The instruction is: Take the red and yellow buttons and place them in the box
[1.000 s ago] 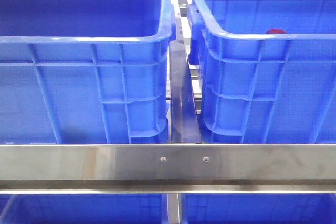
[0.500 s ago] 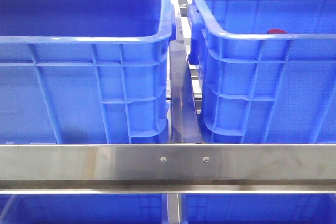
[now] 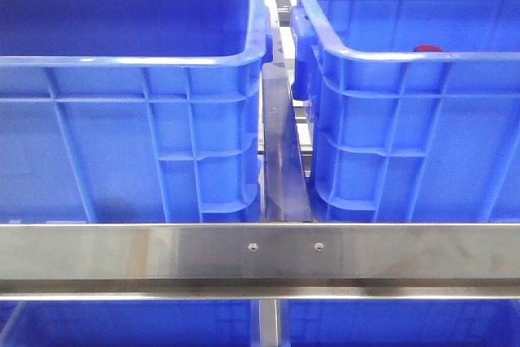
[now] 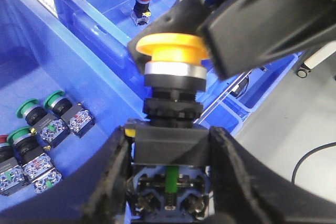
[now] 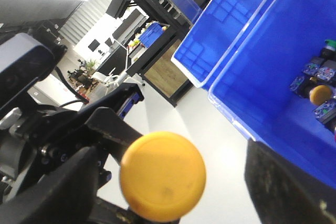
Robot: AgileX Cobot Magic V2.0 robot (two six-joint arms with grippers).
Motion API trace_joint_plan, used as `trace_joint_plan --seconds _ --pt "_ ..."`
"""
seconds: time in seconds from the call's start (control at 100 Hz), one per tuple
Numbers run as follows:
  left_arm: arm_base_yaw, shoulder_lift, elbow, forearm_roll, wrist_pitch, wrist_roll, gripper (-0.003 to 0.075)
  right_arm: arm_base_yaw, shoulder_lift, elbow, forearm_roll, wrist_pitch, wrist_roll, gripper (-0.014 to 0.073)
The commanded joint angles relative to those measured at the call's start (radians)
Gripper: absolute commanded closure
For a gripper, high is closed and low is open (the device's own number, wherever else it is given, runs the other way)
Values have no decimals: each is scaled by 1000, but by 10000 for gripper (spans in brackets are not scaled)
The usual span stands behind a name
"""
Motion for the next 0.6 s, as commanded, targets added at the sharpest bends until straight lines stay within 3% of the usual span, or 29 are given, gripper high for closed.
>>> trace_joint_plan --seconds 0.0,0.25,0.4,0.49,0.59 --pt "-7 -14 -25 -6 -71 -2 739 3 -20 -39 146 54 -1 29" --pt "-7 -14 -25 -6 -69 -1 739 3 -16 -39 146 59 -2 323" --pt "-7 -14 -25 -6 -69 -1 731 3 -16 -39 146 67 -2 375" --pt "-7 -14 -25 -6 -69 -1 657 3 -16 -39 146 70 -2 375" --pt "-7 -14 -25 -6 -69 -1 479 3 -16 -39 145 70 -2 375"
